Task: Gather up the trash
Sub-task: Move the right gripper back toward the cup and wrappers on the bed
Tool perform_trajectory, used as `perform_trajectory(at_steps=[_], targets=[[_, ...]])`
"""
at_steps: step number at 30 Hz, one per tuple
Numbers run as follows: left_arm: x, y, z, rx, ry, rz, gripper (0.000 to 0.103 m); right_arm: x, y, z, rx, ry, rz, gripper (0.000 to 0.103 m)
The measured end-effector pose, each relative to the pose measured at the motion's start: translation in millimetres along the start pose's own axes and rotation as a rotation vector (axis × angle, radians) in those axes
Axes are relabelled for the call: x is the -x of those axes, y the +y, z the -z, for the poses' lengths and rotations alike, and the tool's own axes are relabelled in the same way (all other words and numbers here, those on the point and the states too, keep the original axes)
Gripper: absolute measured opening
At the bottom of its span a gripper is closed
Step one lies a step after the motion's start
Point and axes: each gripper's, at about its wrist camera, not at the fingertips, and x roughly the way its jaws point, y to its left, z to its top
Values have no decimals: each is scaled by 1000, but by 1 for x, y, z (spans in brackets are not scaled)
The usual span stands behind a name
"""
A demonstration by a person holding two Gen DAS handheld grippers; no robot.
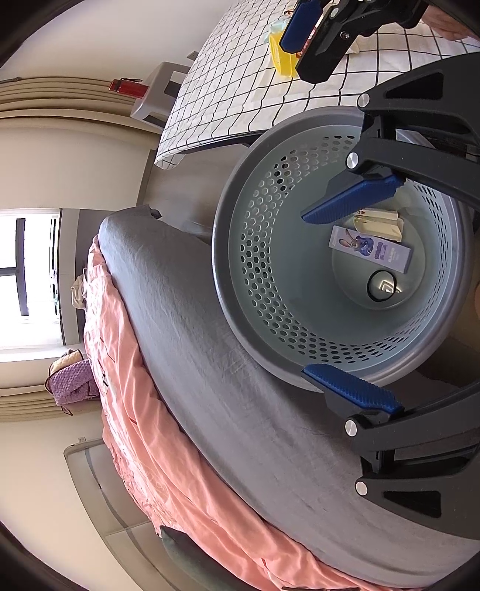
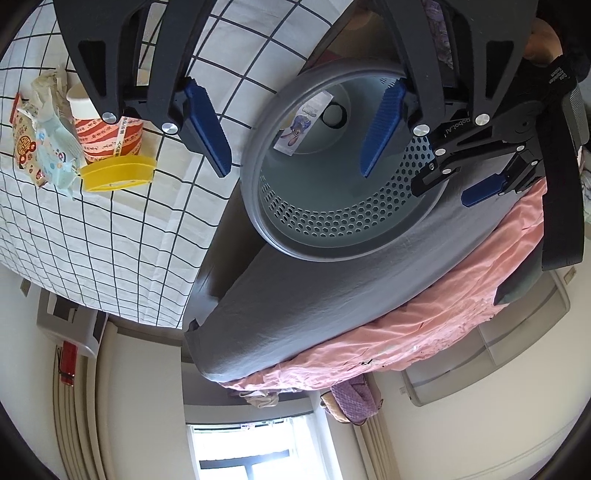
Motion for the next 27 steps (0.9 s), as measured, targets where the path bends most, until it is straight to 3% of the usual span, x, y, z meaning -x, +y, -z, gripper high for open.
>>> perform_trajectory(at_steps=[10, 27], targets=[[10, -30, 7, -38, -8, 65, 75, 39, -34, 19, -65, -20, 68, 73], [30, -109, 19, -180, -7, 209, 75, 106, -125, 49, -213, -36, 231, 75]])
